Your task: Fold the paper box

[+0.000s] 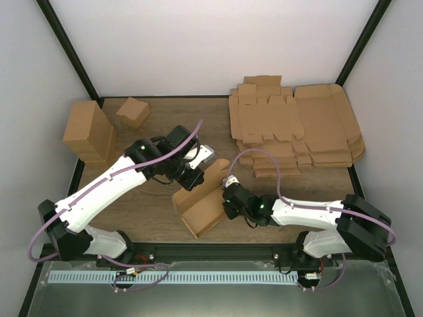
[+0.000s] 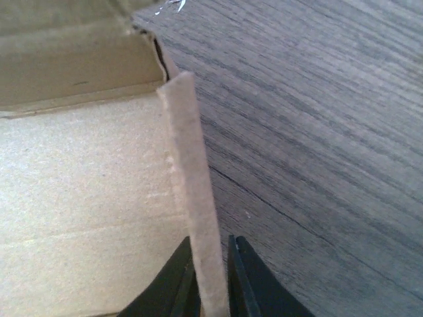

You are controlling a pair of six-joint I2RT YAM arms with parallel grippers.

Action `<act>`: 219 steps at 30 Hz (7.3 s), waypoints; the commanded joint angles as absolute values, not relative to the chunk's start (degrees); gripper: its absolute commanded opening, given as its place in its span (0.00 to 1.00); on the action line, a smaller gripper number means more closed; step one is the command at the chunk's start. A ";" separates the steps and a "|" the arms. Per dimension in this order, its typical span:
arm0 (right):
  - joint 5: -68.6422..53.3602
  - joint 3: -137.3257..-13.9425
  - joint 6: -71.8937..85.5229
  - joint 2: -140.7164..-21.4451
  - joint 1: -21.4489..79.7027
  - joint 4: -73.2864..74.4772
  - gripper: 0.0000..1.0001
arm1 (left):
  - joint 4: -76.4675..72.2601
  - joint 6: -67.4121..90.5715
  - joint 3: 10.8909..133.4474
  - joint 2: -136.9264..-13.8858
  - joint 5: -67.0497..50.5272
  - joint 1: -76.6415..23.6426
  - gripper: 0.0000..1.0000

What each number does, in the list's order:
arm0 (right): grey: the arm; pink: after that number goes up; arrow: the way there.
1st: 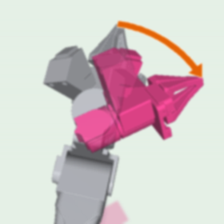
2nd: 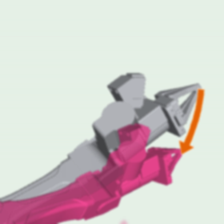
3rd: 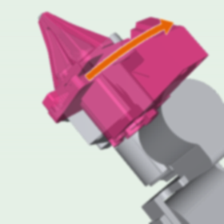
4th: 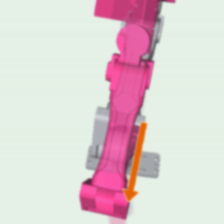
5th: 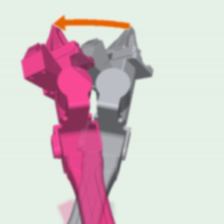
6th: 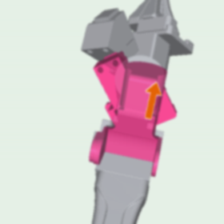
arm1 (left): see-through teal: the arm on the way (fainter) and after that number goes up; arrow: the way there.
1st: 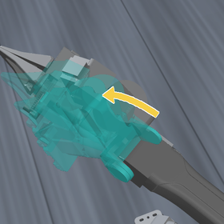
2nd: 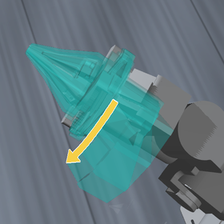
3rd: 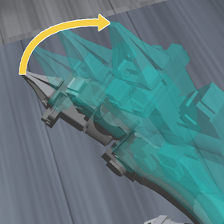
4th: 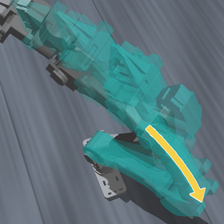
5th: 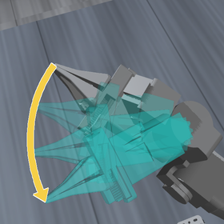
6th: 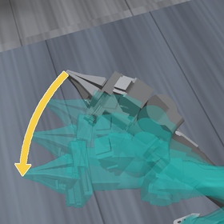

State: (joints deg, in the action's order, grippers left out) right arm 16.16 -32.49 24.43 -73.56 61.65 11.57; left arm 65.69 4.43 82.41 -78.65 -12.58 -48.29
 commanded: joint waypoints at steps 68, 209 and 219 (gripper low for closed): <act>-10.53 -44.51 23.49 -60.85 27.97 24.18 0.92 | 22.84 22.86 41.97 -60.31 -7.93 -31.81 0.75; 18.18 -28.65 21.29 -73.30 50.27 -12.95 0.01 | 39.75 19.25 61.73 -65.71 -7.55 -37.31 0.95; 14.74 -29.70 17.77 -75.29 50.26 -13.62 0.01 | 44.20 2.24 68.27 -79.01 -22.09 -37.00 0.66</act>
